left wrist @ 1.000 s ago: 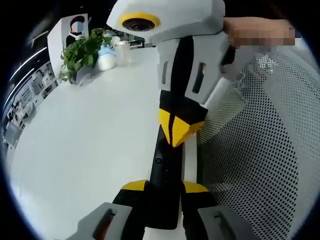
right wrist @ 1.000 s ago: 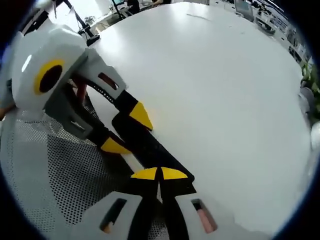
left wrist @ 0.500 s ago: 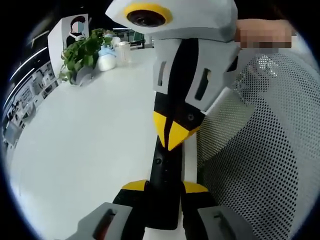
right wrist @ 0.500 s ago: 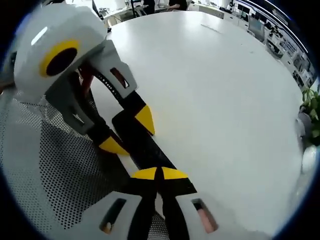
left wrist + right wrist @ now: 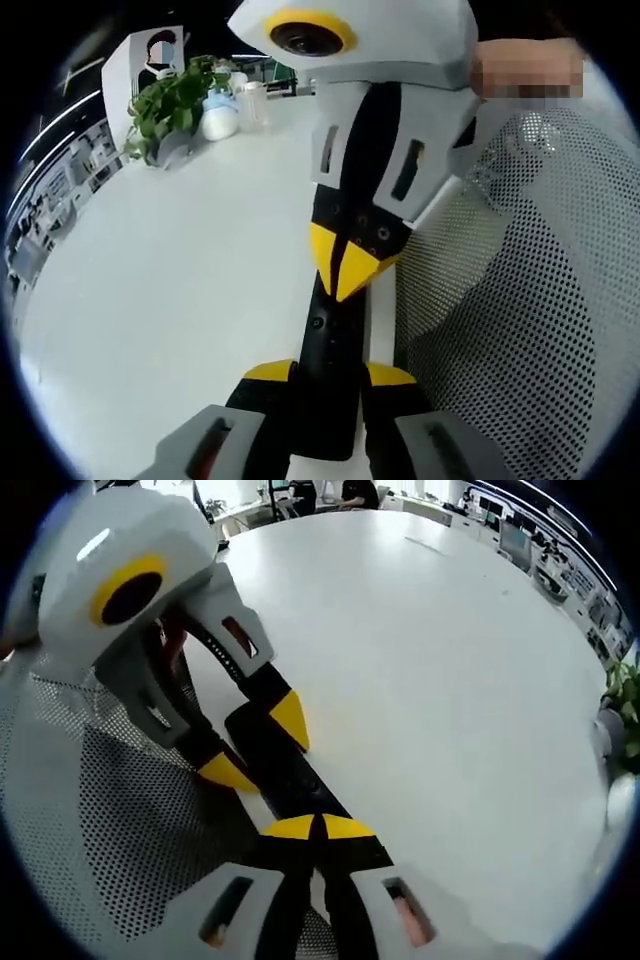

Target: Press the specified remote control buttons in sequence, fully releasing each button before pressing the next.

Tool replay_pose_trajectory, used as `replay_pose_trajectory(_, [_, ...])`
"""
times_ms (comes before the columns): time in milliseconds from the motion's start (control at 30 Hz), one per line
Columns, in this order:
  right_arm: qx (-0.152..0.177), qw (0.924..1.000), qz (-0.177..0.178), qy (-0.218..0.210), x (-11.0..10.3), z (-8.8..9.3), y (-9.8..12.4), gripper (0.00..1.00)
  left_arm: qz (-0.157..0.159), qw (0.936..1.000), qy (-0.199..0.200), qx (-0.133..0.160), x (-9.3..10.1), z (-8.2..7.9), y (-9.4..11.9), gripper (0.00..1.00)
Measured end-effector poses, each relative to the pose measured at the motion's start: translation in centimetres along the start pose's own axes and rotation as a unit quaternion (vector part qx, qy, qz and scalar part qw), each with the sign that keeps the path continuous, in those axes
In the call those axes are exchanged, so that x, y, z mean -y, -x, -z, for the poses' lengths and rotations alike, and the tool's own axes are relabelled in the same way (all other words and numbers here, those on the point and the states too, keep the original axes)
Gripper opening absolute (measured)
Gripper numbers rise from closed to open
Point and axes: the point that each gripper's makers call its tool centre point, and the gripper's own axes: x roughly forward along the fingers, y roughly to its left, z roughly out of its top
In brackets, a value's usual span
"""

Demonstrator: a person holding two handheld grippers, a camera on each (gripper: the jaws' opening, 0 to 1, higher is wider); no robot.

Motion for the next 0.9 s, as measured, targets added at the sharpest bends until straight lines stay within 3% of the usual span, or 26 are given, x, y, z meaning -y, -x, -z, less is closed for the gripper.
replay_pose_trajectory(133, [0.000, 1.0000, -0.004, -0.007, -0.02, -0.04, -0.03, 0.00, -0.001, 1.0000, 0.000, -0.008, 0.04, 0.01, 0.00, 0.25])
replay_pose_trajectory(300, [-0.002, 0.9997, -0.005, -0.023, -0.07, -0.02, -0.03, 0.00, -0.007, 0.9999, 0.010, 0.003, 0.06, 0.15, 0.08, 0.25])
replay_pose_trajectory(533, [-0.010, 0.9998, -0.003, -0.016, -0.28, -0.13, -0.12, 0.00, -0.010, 0.9999, 0.012, 0.001, 0.27, 0.22, 0.14, 0.25])
replay_pose_trajectory(667, [-0.009, 0.9998, 0.006, 0.016, -0.49, -0.12, -0.10, 0.00, -0.011, 0.9998, 0.015, 0.009, 0.30, 0.29, 0.29, 0.25])
replay_pose_trajectory(900, [-0.009, 0.9999, 0.010, -0.001, -0.45, -0.17, -0.11, 0.00, -0.015, 0.9994, 0.018, 0.025, 0.37, 0.39, 0.34, 0.25])
